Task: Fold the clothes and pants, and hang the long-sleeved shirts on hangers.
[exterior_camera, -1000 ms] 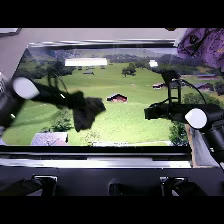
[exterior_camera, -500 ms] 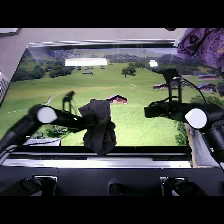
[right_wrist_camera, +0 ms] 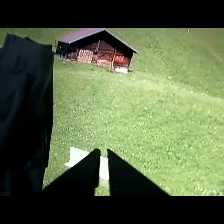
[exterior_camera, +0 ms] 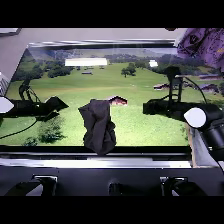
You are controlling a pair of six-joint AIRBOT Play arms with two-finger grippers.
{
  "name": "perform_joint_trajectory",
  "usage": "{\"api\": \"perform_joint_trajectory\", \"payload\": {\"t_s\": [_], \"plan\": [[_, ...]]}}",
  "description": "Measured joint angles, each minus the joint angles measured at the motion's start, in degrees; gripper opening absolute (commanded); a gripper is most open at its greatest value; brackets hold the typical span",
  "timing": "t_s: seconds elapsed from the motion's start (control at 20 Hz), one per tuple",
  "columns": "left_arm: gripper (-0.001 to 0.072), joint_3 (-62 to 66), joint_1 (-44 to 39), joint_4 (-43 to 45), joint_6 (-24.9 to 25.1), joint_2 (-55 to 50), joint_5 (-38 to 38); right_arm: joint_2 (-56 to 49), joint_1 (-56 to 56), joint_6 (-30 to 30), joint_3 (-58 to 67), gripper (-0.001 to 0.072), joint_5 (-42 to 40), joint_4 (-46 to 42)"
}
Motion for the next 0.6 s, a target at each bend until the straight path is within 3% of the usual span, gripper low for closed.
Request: {"api": "perform_joint_trajectory", "payload": {"t_s": [0.05,0.2,0.4,0.6], "plan": [[0.0698,0.0,0.8,-0.2,0.8,-1.1,0.5,-0.8,0.0,0.6,-1.2,0.0497,0.8,1.1],[0.0694,0.0,2.0,-1.6,2.8,-5.5,1.7,-5.1,0.0,-0.3,-6.9,0.0483,2.2,10.8],[0.0677,0.0,2.6,-3.7,3.8,-11.8,3.1,-14.0,0.0,-9.1,-13.2,0.0482,1.8,31.7],[0.0677,0.0,2.7,-4.4,4.1,-15.3,4.2,-22.3,0.2,-15.6,-15.3,0.0482,1.4,44.2]]}}
